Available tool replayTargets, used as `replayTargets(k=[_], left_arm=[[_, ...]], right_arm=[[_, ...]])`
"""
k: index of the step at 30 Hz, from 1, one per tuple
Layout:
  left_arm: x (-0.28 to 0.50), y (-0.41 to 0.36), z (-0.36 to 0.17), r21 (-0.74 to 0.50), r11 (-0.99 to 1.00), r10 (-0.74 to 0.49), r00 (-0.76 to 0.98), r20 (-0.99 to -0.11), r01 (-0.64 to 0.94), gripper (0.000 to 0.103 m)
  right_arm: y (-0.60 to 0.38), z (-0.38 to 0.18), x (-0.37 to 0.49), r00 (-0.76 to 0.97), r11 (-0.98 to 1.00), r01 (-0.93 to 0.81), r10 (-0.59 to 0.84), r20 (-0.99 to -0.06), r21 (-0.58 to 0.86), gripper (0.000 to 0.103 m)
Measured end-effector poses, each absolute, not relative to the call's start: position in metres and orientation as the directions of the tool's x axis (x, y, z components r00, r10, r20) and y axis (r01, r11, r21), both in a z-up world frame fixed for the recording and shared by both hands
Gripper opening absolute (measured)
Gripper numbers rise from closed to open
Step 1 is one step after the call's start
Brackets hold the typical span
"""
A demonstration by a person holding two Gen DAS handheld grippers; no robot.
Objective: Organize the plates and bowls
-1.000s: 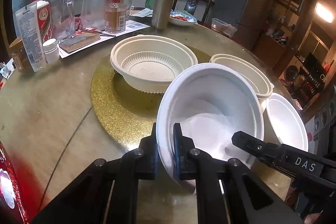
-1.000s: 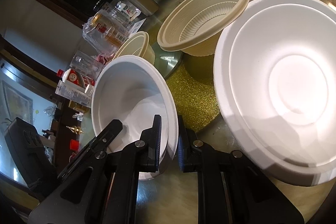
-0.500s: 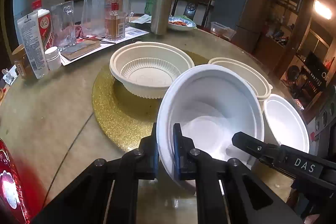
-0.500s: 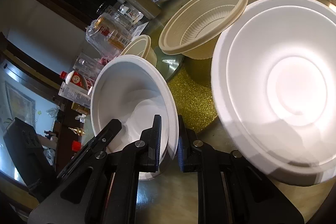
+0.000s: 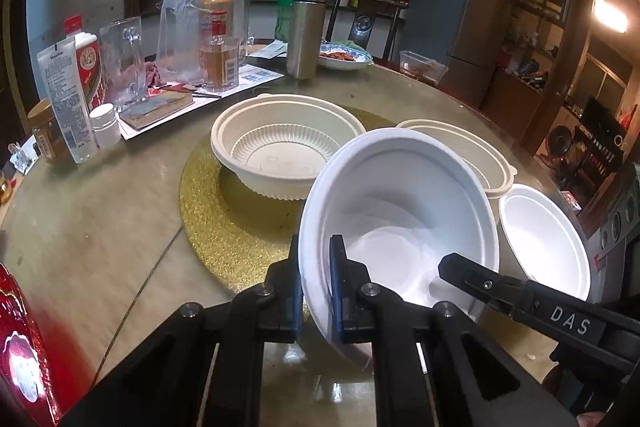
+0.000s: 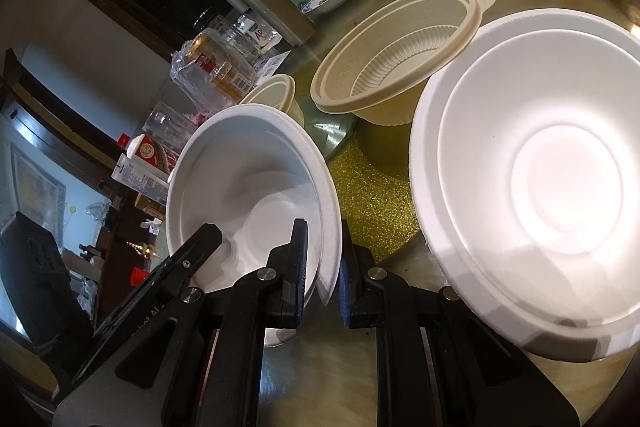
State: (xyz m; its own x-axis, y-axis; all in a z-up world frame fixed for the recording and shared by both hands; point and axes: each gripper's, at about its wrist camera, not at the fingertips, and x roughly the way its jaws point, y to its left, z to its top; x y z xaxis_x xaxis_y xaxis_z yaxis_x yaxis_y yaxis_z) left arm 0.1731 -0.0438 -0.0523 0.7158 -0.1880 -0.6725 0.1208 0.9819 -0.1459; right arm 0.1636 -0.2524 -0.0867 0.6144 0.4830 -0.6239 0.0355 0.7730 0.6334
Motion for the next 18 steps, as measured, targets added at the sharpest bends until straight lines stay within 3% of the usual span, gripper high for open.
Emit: replayTargets(k=[18], left_arm=[[0.165,-0.047,-0.044,-0.081,0.991,-0.135,0.781,-0.61,0.108,0.01]], right_arm=[[-0.253,-0.079,0.159,0.625,0.758,0.013,0.503,-0.597,0.652,0.014]])
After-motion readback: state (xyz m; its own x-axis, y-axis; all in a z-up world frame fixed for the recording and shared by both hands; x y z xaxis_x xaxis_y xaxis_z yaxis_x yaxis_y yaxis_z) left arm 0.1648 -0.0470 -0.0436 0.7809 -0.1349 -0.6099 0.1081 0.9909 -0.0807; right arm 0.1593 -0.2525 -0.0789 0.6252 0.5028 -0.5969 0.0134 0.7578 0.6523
